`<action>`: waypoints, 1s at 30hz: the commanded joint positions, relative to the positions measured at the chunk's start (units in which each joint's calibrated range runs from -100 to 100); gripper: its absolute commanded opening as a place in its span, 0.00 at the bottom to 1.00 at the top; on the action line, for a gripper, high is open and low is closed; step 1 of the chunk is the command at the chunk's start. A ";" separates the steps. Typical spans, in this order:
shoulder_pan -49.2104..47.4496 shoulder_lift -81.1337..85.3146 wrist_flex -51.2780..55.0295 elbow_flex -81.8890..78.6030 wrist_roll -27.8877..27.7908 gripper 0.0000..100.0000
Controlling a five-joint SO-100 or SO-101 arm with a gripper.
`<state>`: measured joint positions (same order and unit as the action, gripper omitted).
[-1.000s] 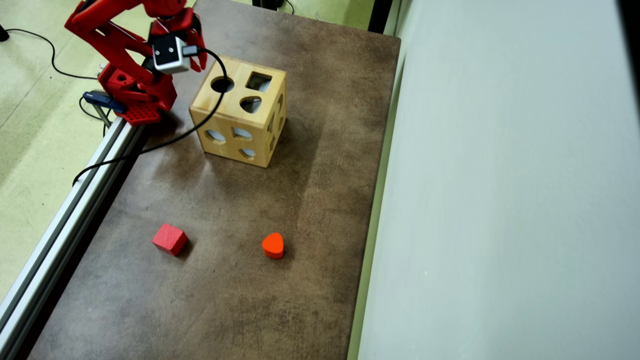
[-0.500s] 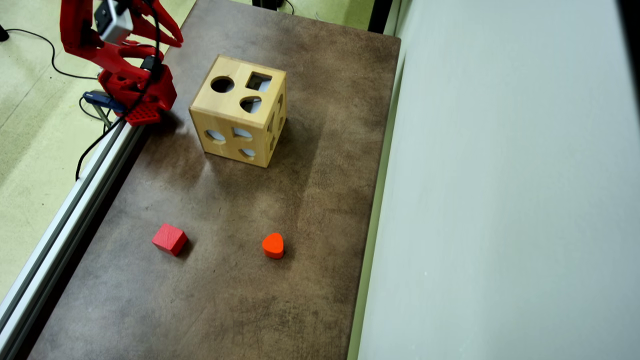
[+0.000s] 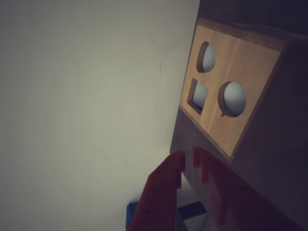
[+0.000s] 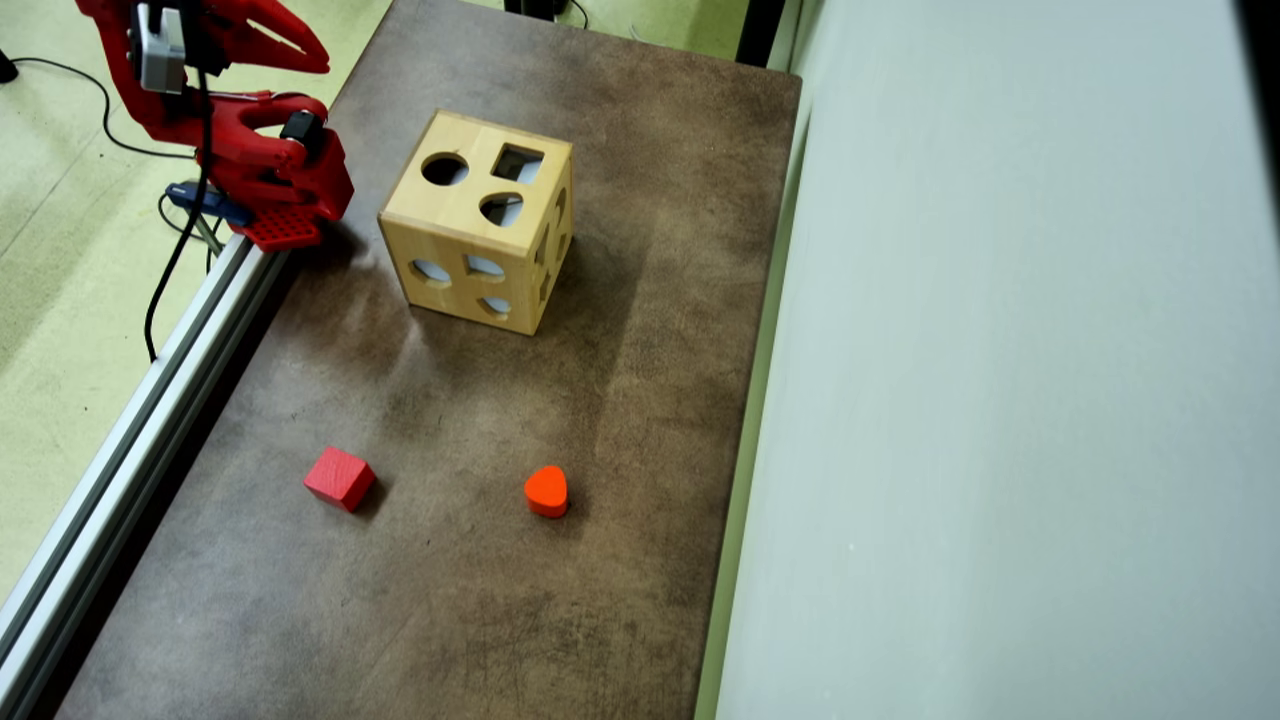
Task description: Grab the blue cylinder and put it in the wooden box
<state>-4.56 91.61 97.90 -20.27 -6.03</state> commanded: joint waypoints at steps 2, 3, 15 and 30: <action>0.33 0.07 0.57 0.06 0.54 0.03; 0.33 0.07 0.57 0.06 1.27 0.02; 0.40 1.85 0.33 0.06 3.52 0.02; 0.25 3.63 -0.15 -0.57 3.61 0.02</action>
